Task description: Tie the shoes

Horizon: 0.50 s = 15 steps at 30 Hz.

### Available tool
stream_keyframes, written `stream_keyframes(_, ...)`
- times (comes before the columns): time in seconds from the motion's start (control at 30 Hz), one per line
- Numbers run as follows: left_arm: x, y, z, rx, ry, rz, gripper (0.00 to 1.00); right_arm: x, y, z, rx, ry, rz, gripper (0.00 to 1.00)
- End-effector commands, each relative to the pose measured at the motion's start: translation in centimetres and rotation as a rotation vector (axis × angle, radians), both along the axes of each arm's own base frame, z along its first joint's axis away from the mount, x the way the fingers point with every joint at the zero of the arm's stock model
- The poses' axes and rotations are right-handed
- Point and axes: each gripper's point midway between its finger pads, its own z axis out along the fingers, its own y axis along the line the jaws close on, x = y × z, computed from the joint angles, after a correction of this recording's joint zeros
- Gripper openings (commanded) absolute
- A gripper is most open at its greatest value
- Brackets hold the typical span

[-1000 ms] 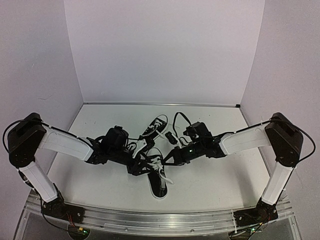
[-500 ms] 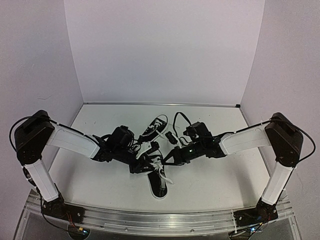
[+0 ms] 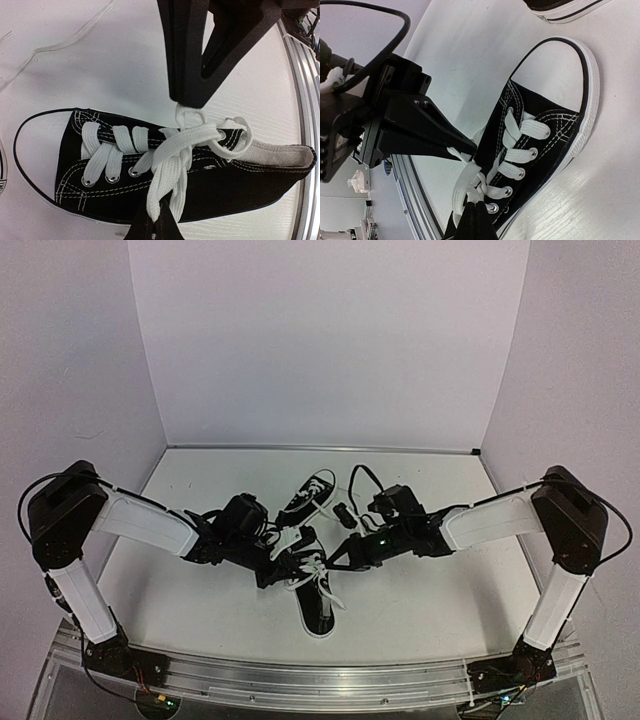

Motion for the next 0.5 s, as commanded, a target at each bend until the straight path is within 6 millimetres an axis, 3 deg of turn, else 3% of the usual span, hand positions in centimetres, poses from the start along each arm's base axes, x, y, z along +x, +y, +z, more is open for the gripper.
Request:
stream_keyframes(0.0, 0.4, 0.7, 1.6, -0.014, -0.051, 0.031, 0.0, 0.6, -1.2, 1.0, -0.005, -0.034, -0.051, 0.0)
stream_keyframes(0.47, 0.9, 2.6, 0.7, 0.049, -0.067, 0.107, 0.0, 0.9, -5.1, -1.1, -0.083, -0.026, -0.148, 0.0)
